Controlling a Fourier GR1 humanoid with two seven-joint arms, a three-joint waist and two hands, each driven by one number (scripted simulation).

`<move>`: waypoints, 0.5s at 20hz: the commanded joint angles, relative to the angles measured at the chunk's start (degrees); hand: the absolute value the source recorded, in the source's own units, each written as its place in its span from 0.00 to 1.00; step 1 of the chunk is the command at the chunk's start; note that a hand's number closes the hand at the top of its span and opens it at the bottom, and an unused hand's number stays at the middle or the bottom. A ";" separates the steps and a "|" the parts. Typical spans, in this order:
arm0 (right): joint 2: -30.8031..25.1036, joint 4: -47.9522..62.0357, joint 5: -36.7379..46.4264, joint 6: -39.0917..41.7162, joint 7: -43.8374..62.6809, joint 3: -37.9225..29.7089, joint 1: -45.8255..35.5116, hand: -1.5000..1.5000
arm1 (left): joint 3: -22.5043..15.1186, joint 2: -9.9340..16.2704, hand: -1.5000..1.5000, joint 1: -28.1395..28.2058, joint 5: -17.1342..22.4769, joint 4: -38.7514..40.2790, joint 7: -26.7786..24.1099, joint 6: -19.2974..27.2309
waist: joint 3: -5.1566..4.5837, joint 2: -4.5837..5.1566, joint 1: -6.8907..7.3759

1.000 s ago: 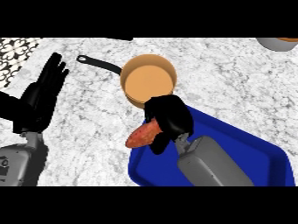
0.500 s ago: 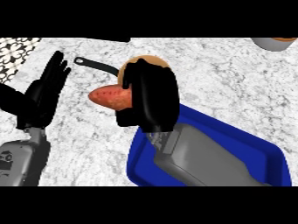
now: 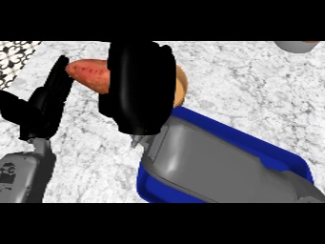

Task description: Pick the sweet potato from the tray and place it in the pot

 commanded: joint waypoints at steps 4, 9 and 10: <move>0.64 6.90 -0.16 -8.88 15.65 0.39 -5.50 1.00 | 0.19 -0.31 0.50 0.18 0.03 0.33 0.00 0.24 | 0.13 0.66 -1.10; 0.63 11.20 -2.44 -13.43 14.35 -2.83 -7.55 1.00 | 0.95 -0.08 0.50 -0.53 0.32 -0.38 -0.01 0.53 | 0.19 0.84 -1.13; 0.63 10.58 -2.13 -17.26 12.66 -3.28 -5.89 1.00 | 0.87 -0.14 0.50 -0.54 0.19 -0.70 0.98 0.93 | 0.27 0.89 -1.43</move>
